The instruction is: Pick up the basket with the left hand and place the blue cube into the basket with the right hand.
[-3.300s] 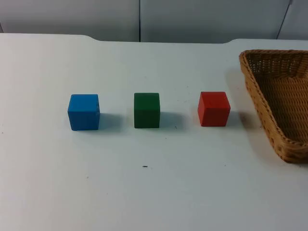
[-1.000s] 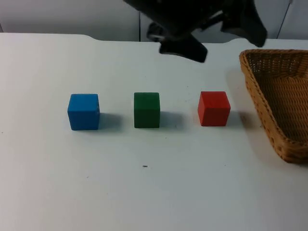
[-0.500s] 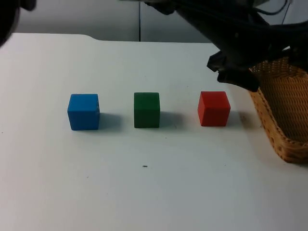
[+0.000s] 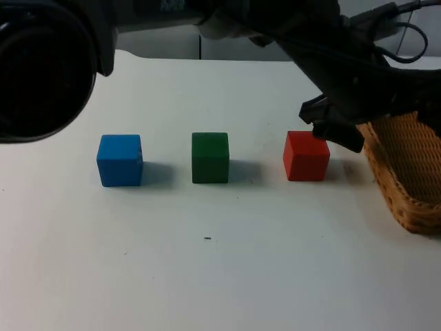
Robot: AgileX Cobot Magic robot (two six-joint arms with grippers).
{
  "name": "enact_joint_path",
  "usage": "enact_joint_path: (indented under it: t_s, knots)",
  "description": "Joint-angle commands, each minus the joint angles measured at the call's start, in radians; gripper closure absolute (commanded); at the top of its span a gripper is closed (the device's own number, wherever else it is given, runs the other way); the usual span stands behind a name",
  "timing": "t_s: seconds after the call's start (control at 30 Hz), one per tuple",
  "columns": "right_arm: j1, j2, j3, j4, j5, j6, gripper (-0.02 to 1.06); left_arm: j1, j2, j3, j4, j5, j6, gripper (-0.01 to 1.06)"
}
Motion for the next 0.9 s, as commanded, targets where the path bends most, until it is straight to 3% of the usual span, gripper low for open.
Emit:
enact_joint_path:
  t_s: [0.0,0.57,0.87]
  knots:
    - [-0.005,0.001,-0.007,0.007,-0.015,-0.007,0.06,-0.010,-0.002,-0.012,0.027,-0.032,-0.031,0.01]
    - [-0.005,0.001,-0.007,0.032,-0.036,-0.007,0.06,-0.062,0.021,-0.012,0.039,-0.123,-0.090,0.02]
    - [-0.005,0.001,-0.007,0.032,-0.030,-0.012,0.06,-0.073,0.076,-0.058,0.107,-0.106,-0.174,0.06]
